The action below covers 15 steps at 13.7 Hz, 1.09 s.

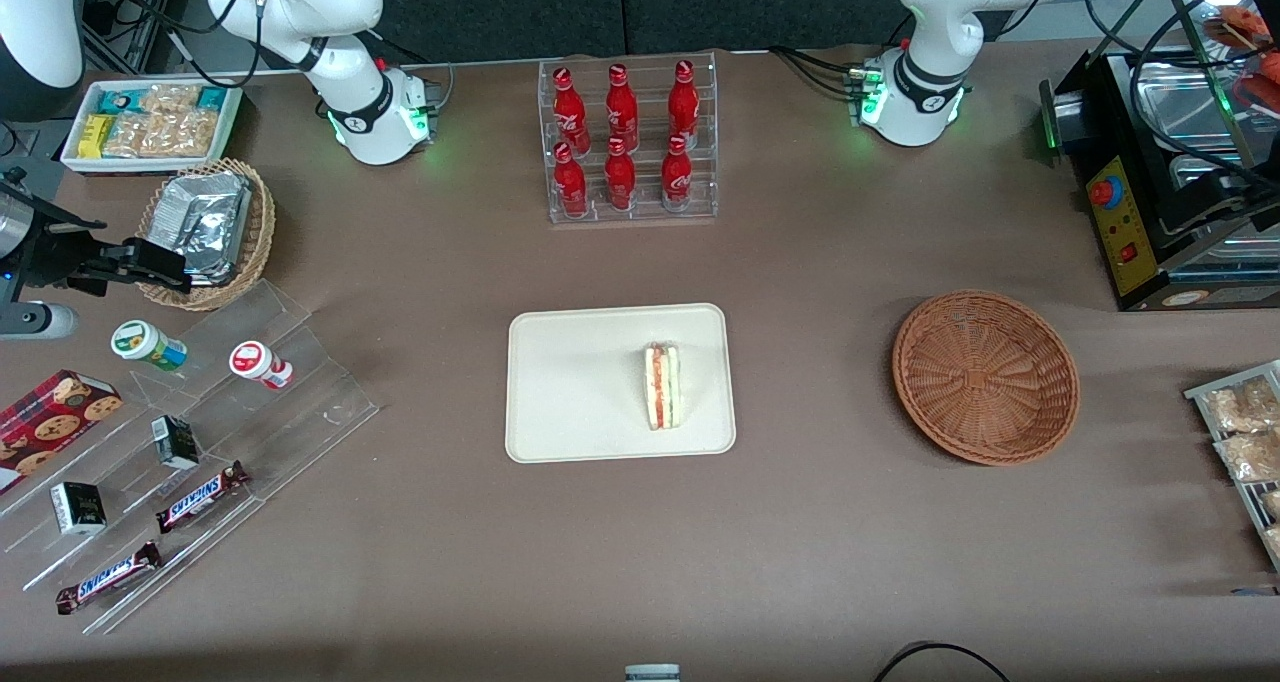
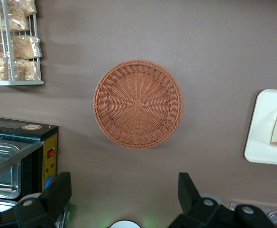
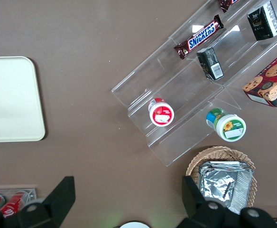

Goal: Place sandwich from basket to tray

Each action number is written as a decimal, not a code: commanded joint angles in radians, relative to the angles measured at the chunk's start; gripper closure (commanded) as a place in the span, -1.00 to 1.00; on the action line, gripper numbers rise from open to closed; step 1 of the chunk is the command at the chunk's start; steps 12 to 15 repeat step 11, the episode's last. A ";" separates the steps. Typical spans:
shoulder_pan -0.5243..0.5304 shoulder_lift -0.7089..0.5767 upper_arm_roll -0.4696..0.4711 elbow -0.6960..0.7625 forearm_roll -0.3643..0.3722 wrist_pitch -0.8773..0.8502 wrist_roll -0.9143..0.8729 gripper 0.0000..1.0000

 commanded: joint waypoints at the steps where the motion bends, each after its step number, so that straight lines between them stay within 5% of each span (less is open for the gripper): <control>1: -0.009 -0.068 0.003 -0.121 -0.011 0.059 0.021 -0.99; 5: -0.009 -0.196 0.004 -0.319 -0.013 0.162 0.041 -0.99; 15: -0.014 -0.144 0.004 -0.246 -0.012 0.136 0.047 -0.99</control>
